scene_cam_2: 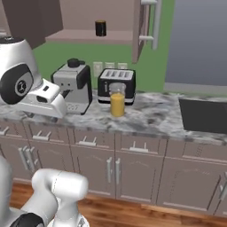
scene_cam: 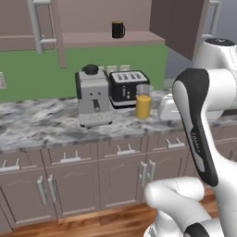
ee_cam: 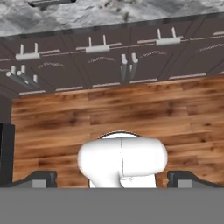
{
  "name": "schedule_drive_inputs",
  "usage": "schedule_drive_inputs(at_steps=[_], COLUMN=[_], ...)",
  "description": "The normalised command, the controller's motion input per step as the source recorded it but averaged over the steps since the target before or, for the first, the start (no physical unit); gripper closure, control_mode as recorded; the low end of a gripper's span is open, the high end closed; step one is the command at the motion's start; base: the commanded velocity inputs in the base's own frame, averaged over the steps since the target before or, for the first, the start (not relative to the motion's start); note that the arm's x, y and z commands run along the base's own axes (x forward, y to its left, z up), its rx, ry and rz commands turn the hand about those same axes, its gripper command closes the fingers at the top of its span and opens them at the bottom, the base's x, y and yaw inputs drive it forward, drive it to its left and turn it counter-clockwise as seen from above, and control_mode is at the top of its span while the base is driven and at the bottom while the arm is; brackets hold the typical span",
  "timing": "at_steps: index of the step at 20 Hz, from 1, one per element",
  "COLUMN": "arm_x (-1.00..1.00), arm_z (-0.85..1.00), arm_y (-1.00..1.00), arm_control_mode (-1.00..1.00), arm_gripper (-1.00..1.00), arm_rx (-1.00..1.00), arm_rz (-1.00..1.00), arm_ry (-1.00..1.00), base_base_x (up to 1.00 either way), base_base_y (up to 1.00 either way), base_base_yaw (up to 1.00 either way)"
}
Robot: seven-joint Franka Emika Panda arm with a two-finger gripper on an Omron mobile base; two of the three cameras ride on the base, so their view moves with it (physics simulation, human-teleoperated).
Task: There is a tray on the dining counter. Grab the cup, mug, and pitcher and place them on the tray. The pitcher may be placed next to the tray if it cannot fit the tray.
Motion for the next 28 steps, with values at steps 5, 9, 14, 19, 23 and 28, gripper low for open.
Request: schedule_drive_inputs(at_steps=[5, 9, 14, 19, 23, 28], arm_x=[0.0, 0.0, 0.0, 0.0, 0.0, 0.0], arm_z=[0.0, 0.0, 0.0, 0.0, 0.0, 0.0], arm_y=[0.0, 0.0, 0.0, 0.0, 0.0, 0.0], arm_control_mode=[1.0, 1.0, 1.0, 1.0, 1.0, 1.0], arm_gripper=[-1.0, -1.0, -1.0, -1.0, -1.0, -1.0], arm_rx=[0.0, 0.0, 0.0, 0.0, 0.0, 0.0], arm_rz=[0.0, 0.0, 0.0, 0.0, 0.0, 0.0], arm_ry=[0.0, 0.0, 0.0, 0.0, 0.0, 0.0], base_base_x=[0.64, 0.67, 0.62, 0.45, 0.29, 0.44], base_base_y=[0.13, 0.06, 0.15, 0.14, 0.14, 0.11], base_base_yaw=[0.0, 0.0, 0.0, 0.0, 0.0, 0.0])
